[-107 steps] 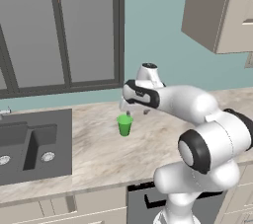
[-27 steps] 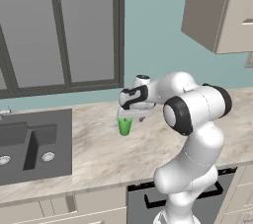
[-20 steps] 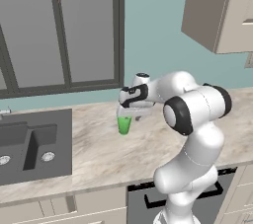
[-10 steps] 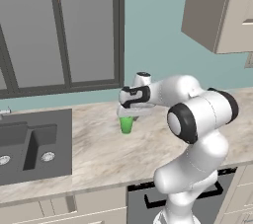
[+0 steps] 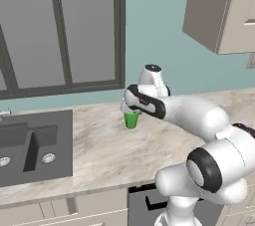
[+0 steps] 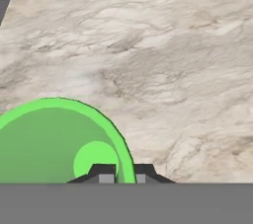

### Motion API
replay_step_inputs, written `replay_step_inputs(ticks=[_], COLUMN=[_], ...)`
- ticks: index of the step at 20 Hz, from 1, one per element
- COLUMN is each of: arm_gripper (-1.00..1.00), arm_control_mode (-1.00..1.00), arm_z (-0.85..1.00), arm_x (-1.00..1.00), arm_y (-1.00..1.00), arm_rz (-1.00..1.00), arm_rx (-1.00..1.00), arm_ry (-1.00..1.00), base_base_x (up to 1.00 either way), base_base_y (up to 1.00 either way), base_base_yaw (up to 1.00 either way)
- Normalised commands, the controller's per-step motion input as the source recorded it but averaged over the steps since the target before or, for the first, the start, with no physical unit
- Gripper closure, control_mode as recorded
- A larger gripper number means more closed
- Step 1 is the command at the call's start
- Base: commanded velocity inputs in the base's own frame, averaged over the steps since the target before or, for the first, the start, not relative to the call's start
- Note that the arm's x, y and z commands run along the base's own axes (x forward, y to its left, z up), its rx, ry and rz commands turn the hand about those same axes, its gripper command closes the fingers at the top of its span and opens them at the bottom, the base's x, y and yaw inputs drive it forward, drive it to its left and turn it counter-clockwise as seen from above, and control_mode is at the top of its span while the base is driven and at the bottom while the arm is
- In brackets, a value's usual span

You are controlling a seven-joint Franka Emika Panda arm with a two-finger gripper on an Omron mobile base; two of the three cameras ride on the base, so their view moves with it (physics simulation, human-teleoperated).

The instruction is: Move the cup from next to the sink to the open cabinet. Then, move the bowl with the lemon to the fridge to clear the area for faucet cleaning.

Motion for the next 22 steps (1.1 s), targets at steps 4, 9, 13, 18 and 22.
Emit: replay_step_inputs(ticks=[4, 9, 13, 18, 22], arm_gripper=[1.00, 1.00, 1.00, 1.00, 1.00], arm_control_mode=[-1.00, 1.00, 1.00, 1.00, 1.00], arm_z=[0.73, 0.00, 0.00, 0.00, 0.00], arm_x=[-0.98, 0.00, 0.00, 0.00, 0.00], arm_y=[-0.01, 0.00, 0.00, 0.00, 0.00], arm_rz=[0.00, 0.00, 0.00, 0.00, 0.00], arm_rx=[0.00, 0.00, 0.00, 0.00, 0.00], arm_ry=[-0.37, 0.00, 0.00, 0.00, 0.00], base_base_x=[0.00, -1.00, -1.00, -0.78, -0.43], base_base_y=[0.00, 0.16, 0.61, 1.00, 1.00], base_base_yaw=[0.00, 0.00, 0.00, 0.02, 0.04])
